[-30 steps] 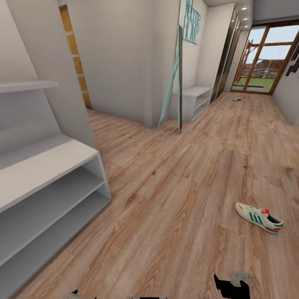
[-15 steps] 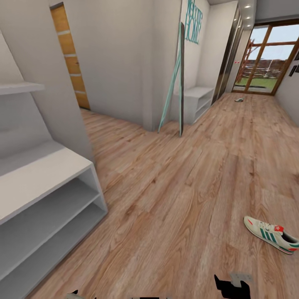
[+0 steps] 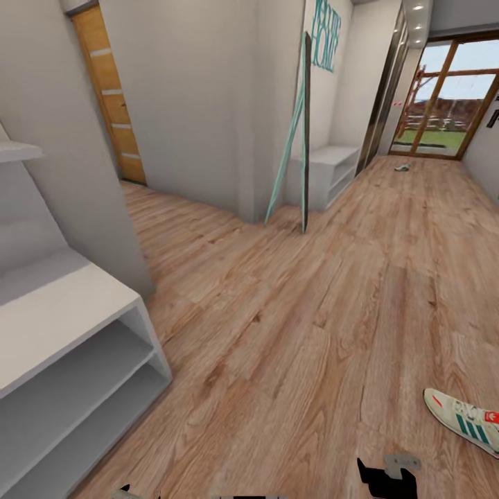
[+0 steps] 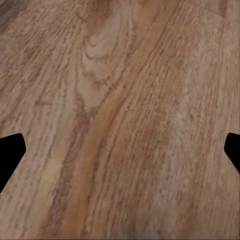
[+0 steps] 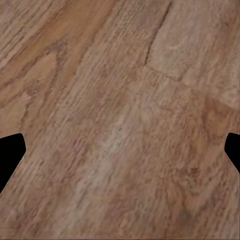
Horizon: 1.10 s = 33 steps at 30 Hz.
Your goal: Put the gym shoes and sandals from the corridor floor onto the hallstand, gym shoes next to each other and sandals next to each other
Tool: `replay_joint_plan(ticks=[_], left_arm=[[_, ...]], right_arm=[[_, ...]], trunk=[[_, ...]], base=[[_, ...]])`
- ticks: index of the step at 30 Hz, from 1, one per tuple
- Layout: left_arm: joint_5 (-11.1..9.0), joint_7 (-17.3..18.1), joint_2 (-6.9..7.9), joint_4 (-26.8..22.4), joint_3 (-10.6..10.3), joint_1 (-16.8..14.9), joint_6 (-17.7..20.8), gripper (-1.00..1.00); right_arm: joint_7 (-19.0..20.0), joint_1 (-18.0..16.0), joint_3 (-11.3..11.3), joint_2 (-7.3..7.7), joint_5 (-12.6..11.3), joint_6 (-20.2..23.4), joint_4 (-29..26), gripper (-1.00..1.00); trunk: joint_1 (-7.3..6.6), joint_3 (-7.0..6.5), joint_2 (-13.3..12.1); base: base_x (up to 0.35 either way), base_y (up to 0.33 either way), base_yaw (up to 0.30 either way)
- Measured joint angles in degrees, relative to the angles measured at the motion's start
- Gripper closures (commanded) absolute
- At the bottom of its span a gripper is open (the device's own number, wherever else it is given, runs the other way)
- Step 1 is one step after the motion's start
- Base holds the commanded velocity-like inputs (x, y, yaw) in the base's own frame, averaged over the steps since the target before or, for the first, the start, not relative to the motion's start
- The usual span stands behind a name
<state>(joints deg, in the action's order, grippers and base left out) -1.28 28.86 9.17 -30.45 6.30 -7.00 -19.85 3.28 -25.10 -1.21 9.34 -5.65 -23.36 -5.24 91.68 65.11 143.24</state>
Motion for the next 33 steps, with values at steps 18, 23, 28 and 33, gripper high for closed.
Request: replay_joint_plan(ticks=[18, 23, 28, 33], left_arm=[[0.0, 0.0, 0.00, 0.0, 0.0, 0.0, 0.0, -1.00], [0.0, -0.1, 0.00, 0.0, 0.0, 0.0, 0.0, -1.00], [0.0, -0.1, 0.06, 0.0, 0.1, 0.0, 0.0, -1.00], [0.0, -0.1, 0.08, 0.0, 0.2, 0.0, 0.1, -1.00]], right_arm=[[0.0, 0.0, 0.0, -0.02, -0.1, 0.0, 0.0, -1.00], [0.0, 0.0, 0.0, -0.02, 0.0, 0.1, 0.0, -1.00], [0.0, 0.0, 0.0, -0.02, 0.0, 0.0, 0.0, -1.00], [0.0, 0.0, 0.0, -0.06, 0.0, 0.1, 0.0, -1.00]], trunk=[[0.00, 0.00, 0.0], [0.02, 0.00, 0.0], [0.03, 0.00, 0.0], [0.03, 0.00, 0.0]], base=[[0.321, -0.054, -0.243], [0.198, -0.087, -0.269], [0.070, -0.030, -0.268], [0.020, -0.008, -0.263]])
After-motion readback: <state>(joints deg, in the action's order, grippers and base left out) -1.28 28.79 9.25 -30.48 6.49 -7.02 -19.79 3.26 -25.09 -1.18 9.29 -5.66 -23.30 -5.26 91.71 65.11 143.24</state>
